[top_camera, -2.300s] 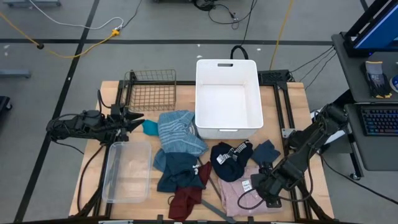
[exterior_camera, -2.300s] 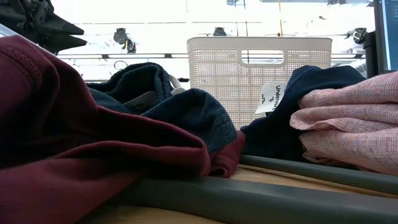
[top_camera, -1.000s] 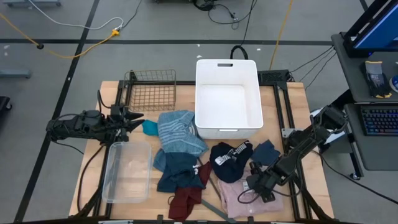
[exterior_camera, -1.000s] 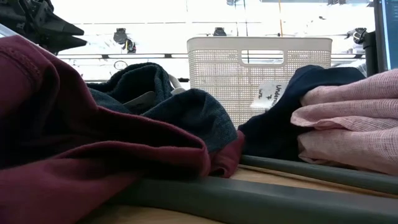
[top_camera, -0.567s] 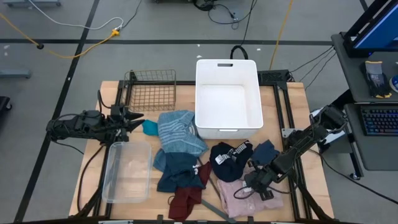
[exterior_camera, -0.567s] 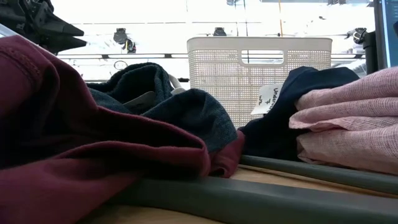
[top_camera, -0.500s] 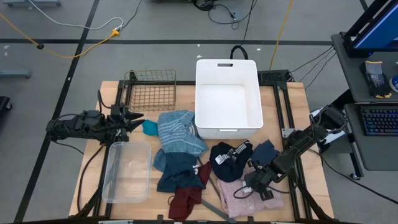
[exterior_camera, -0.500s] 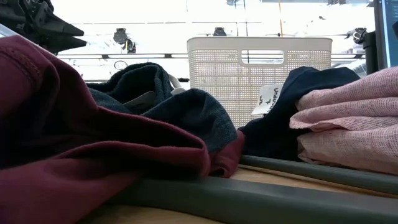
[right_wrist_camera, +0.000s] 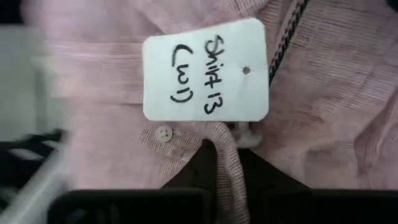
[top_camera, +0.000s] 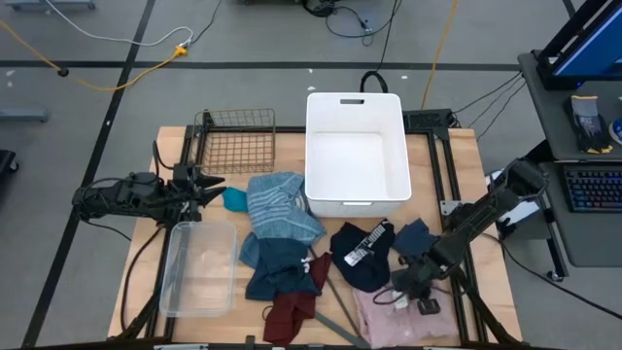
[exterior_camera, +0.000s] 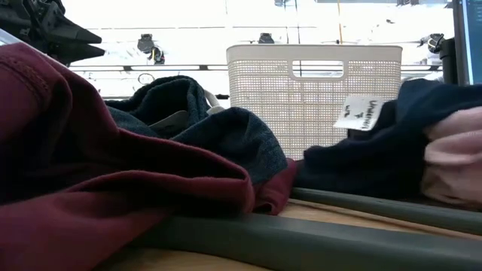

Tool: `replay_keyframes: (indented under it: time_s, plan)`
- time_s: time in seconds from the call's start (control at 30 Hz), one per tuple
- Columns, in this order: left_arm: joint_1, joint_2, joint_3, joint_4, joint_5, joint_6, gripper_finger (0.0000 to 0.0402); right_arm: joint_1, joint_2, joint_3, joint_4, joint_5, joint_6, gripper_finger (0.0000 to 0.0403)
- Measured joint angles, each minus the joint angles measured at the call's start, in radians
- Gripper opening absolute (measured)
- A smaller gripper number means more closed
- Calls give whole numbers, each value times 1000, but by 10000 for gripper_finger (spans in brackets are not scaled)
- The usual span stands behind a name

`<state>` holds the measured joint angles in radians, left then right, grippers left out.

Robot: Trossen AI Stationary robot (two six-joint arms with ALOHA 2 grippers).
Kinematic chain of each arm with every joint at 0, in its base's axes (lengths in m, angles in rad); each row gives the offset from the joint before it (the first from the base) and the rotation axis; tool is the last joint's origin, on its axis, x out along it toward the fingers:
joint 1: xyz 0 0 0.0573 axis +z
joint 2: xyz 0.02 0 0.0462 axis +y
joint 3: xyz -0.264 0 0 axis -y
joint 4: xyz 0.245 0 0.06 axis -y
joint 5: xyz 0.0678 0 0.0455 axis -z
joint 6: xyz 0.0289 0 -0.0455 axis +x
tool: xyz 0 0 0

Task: Pick & Place Cloths
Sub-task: Put the pink shirt into the white bin

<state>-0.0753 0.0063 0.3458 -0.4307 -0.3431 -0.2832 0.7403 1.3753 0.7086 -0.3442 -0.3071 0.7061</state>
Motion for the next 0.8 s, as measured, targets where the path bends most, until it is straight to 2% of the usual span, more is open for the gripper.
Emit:
replay_keyframes:
  time_s: [0.2, 0.37, 0.67, 0.8]
  plan:
    - [0, 0, 0, 2, 0, 0, 147, -1, -160, 4, 27, 10, 110, 14]
    - [0, 0, 0, 2, 0, -7, 147, -1, -254, 4, 54, 18, 128, 14]
    - [0, 0, 0, 10, 1, -9, 147, -1, -317, 5, 213, 18, 146, 14]
    - [0, 0, 0, 14, 0, -9, 147, -1, -320, 6, 225, 19, 147, 14]
